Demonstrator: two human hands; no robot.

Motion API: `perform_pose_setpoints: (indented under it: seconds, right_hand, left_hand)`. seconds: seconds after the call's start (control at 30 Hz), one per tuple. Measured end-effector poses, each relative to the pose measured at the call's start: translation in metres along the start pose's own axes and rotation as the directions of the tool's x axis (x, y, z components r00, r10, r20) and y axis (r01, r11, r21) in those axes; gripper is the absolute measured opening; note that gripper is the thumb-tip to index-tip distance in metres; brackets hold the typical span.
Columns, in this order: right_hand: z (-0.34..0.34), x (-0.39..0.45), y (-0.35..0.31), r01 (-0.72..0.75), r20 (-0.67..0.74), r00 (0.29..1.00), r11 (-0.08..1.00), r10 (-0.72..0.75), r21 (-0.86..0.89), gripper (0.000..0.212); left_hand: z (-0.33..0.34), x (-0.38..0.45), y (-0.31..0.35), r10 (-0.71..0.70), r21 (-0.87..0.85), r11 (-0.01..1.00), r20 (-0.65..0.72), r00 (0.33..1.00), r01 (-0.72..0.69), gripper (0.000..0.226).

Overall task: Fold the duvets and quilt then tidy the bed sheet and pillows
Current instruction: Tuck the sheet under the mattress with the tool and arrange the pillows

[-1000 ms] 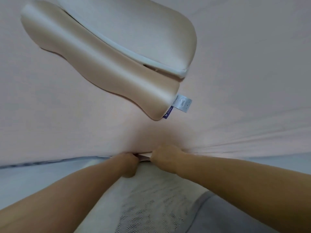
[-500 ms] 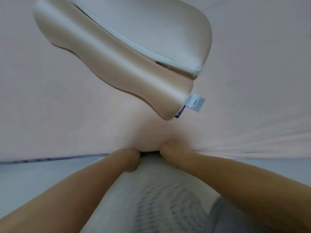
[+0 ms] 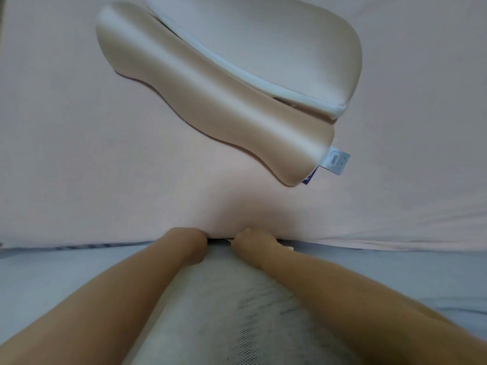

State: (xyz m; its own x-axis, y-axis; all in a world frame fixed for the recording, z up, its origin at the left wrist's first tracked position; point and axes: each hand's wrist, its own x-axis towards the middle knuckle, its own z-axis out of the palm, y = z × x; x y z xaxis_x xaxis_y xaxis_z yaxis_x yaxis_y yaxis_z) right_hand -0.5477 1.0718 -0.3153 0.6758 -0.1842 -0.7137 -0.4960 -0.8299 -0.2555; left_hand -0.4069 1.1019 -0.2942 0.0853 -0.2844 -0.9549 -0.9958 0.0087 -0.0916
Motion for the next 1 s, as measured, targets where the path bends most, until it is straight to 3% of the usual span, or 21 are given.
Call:
perform_pose_setpoints:
  seconds: [0.17, 0.3, 0.47, 0.57, 0.73, 0.8, 0.87, 1.0]
  right_hand:
    - [-0.002, -0.023, 0.011, 0.069, -0.004, 0.998, 0.998, -0.069, -0.002, 0.03]
    - [0.016, -0.027, 0.031, -0.084, 0.076, 0.994, 0.996, 0.085, -0.019, 0.032]
    - [0.005, -0.096, 0.086, 0.03, 0.107, 0.994, 1.0, -0.029, -0.007, 0.028]
    - [-0.005, -0.167, 0.13, 0.085, 0.113, 0.991, 0.988, -0.071, -0.131, 0.029]
    - [-0.003, -0.234, 0.18, 0.056, 0.104, 0.994, 0.977, -0.035, -0.207, 0.035]
    - [0.008, -0.249, 0.201, 0.033, 0.141, 0.99, 0.98, -0.006, -0.196, 0.03]
    - [0.017, -0.262, 0.22, -0.025, 0.159, 0.986, 0.992, 0.045, -0.125, 0.046]
    - [0.034, -0.285, 0.244, 0.045, 0.15, 0.989, 0.97, -0.009, -0.238, 0.024]
  left_hand:
    - [-0.007, -0.002, 0.014, 0.078, 0.03, 0.997, -0.006, 0.997, -0.078, 0.033]
    - [-0.015, -0.003, 0.024, 0.136, 0.035, 0.99, -0.037, 0.99, -0.135, 0.031]
    - [-0.016, -0.006, 0.055, 0.242, 0.067, 0.969, -0.047, 0.969, -0.239, 0.03]
    - [-0.032, -0.015, 0.109, 0.328, 0.091, 0.943, -0.092, 0.94, -0.32, 0.033]
    - [-0.065, -0.045, 0.203, 0.418, 0.18, 0.899, -0.078, 0.905, -0.4, 0.034]
    - [-0.075, -0.047, 0.234, 0.428, 0.184, 0.896, -0.119, 0.896, -0.403, 0.035]
    - [-0.083, -0.043, 0.26, 0.412, 0.172, 0.908, -0.192, 0.891, -0.382, 0.035]
    - [-0.095, -0.029, 0.312, 0.361, 0.191, 0.93, -0.326, 0.873, -0.314, 0.033]
